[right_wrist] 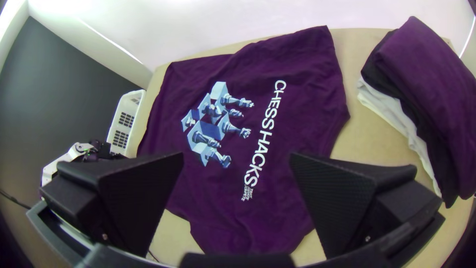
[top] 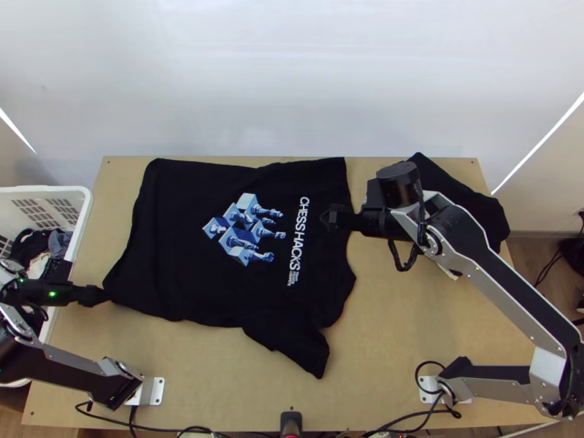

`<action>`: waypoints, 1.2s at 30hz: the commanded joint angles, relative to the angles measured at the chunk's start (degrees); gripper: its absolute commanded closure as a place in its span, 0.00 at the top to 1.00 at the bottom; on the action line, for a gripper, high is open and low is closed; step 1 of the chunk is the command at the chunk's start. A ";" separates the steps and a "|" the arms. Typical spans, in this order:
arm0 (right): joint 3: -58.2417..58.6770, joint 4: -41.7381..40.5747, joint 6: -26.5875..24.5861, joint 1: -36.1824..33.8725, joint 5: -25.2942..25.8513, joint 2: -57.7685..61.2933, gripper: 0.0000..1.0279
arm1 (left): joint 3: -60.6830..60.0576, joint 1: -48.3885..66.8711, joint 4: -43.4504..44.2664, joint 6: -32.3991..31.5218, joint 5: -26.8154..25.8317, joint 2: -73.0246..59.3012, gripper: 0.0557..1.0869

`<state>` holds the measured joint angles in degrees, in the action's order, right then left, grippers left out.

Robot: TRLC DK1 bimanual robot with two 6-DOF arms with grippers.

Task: Fold the t-shirt

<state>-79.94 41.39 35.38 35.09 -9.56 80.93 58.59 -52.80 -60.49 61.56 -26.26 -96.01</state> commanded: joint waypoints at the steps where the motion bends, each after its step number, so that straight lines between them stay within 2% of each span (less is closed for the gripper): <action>1: 0.40 -0.17 0.13 0.15 -0.02 -0.42 0.97 | -3.13 0.32 -0.24 0.23 1.21 1.88 0.95; 7: 1.10 -0.17 0.13 0.15 -0.02 -0.86 0.97 | -4.89 1.38 -0.68 -0.39 -0.19 3.81 0.93; 10: 1.37 -0.17 0.13 0.15 -0.02 -1.03 0.97 | -5.15 2.08 -0.59 -1.53 -1.69 4.42 0.79; 11: 1.37 -0.17 0.13 0.15 -0.02 -1.03 0.97 | -5.33 2.17 -0.51 -1.71 -2.13 4.86 0.68; 14: 1.63 -0.17 0.13 0.24 -0.02 -1.21 0.97 | -5.94 2.79 3.10 -3.82 -4.94 6.71 0.05; 21: 2.51 -0.17 0.04 0.15 -0.02 -2.00 0.97 | -0.93 3.75 3.89 -4.78 -4.76 7.85 0.04; 25: 2.69 -0.17 0.04 -0.02 -0.02 -2.18 0.97 | 2.94 5.69 3.18 -2.23 -0.90 9.61 0.04; 27: 2.77 -0.17 -0.04 -0.11 -0.02 -2.18 0.97 | 3.64 7.62 2.31 0.14 0.86 11.46 0.04; 30: 2.86 -0.34 -0.04 -0.20 -0.02 -2.18 0.97 | 4.08 13.68 1.87 0.05 3.50 13.48 0.04; 31: 2.95 -0.60 0.04 -0.29 -0.02 -2.18 0.97 | 4.17 16.41 1.87 -0.92 3.59 13.57 0.08; 32: 3.13 -0.78 0.04 -0.29 -0.02 -2.18 0.97 | 4.43 19.75 1.87 -3.29 4.11 13.39 0.31; 33: 3.21 -0.87 0.04 -0.29 -0.02 -2.18 0.97 | 4.87 23.09 1.87 -6.10 4.64 13.30 0.60; 34: 3.21 -0.96 0.04 -0.29 -0.02 -2.18 0.97 | 5.75 26.43 2.04 -8.74 4.46 13.30 0.96; 36: 3.30 -0.96 -0.13 -0.29 -0.02 -2.35 0.97 | 8.56 30.91 2.04 -15.94 3.76 12.86 0.96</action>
<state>-77.03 40.86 35.35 34.87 -9.54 78.81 62.43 -36.05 -58.41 56.97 -23.66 -83.94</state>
